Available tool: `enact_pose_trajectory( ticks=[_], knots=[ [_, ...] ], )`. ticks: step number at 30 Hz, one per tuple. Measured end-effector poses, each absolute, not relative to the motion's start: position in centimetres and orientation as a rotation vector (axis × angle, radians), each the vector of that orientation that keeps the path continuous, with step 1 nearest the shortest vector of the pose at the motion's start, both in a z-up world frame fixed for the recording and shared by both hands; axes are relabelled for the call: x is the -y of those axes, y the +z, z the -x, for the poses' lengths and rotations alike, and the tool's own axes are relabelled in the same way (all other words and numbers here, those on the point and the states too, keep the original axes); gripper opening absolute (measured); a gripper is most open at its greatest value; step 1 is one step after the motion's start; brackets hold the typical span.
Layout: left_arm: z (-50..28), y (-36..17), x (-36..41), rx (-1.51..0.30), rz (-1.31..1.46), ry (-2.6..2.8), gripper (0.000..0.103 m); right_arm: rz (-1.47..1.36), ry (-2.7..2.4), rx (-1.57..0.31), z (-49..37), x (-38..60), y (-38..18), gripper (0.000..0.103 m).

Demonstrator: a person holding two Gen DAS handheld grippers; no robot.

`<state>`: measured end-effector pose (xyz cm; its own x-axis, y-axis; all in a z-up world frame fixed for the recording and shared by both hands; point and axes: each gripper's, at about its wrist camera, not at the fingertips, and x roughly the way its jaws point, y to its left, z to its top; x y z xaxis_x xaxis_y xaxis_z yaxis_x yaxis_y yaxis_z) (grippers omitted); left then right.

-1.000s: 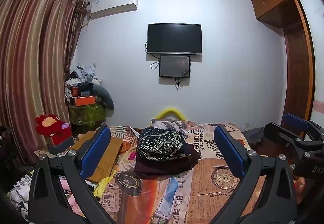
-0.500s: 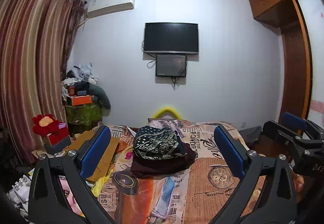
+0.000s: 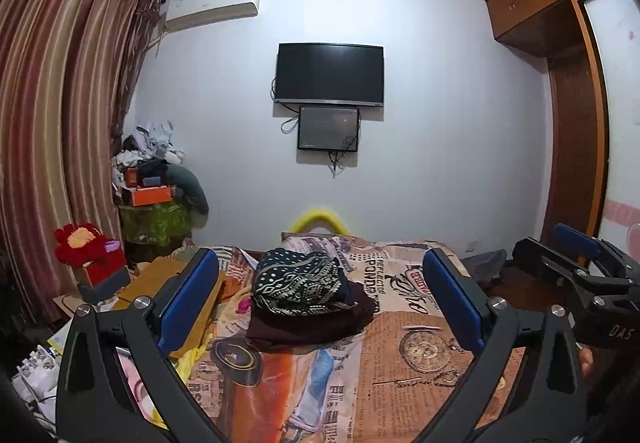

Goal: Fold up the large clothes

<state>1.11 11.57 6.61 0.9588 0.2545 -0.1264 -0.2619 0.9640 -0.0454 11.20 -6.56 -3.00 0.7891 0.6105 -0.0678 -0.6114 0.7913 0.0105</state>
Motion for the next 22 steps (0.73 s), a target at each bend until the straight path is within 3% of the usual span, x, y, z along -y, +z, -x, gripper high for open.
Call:
enact_pose_trajectory(
  ticks=[22],
  knots=[
    [-1.45, 6.1, -11.78, -0.132, 0.06, 0.282, 0.102, 0.001, 0.65, -0.086, -11.56, 6.26, -3.31, 0.103]
  ],
)
